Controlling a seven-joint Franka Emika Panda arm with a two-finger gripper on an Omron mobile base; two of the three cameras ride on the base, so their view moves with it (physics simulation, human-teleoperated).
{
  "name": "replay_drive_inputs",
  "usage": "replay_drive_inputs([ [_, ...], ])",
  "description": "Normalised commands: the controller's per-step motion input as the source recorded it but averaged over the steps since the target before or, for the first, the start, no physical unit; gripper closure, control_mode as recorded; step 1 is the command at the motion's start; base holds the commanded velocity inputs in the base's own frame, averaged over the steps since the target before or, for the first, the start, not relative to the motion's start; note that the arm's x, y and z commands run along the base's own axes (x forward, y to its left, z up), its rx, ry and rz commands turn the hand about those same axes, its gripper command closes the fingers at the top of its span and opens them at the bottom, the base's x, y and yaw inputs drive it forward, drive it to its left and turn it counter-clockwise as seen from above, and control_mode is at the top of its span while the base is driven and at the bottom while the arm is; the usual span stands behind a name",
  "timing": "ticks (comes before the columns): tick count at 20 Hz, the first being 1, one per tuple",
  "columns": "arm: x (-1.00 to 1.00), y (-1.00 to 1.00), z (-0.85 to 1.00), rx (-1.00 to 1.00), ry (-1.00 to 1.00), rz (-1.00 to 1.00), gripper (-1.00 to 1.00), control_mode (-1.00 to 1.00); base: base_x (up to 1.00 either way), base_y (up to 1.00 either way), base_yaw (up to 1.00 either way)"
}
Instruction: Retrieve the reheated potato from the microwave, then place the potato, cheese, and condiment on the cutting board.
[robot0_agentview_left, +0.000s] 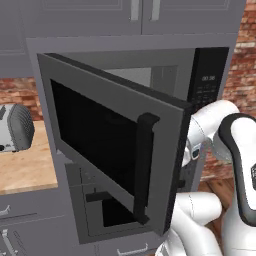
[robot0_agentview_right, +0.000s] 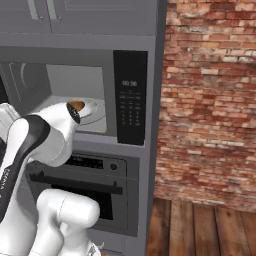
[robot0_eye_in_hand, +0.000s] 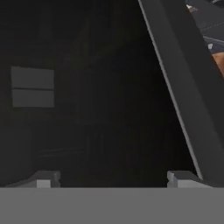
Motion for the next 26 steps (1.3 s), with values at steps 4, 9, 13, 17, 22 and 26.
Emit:
replay_drive_inputs([
  [4,0.00,0.85,0.00,0.00,-0.18,0.00,-1.00,-1.00,0.00,0.00,0.00],
  [9,0.07,0.80,0.00,0.00,-0.18,0.00,-1.00,-1.00,0.00,0.00,0.00],
  [13,0.12,0.72,0.03,0.00,-0.16,0.00,-1.00,-1.00,0.00,0.00,0.00],
  [17,0.15,0.63,0.01,0.00,-0.11,0.00,-1.00,-1.00,0.00,0.00,0.00],
  [22,0.07,0.28,0.02,-0.02,-0.03,-0.05,-1.00,-1.00,0.00,0.00,0.00],
  [26,0.04,-0.03,0.07,-0.02,0.02,-0.12,-1.00,-1.00,0.00,0.00,0.00],
])
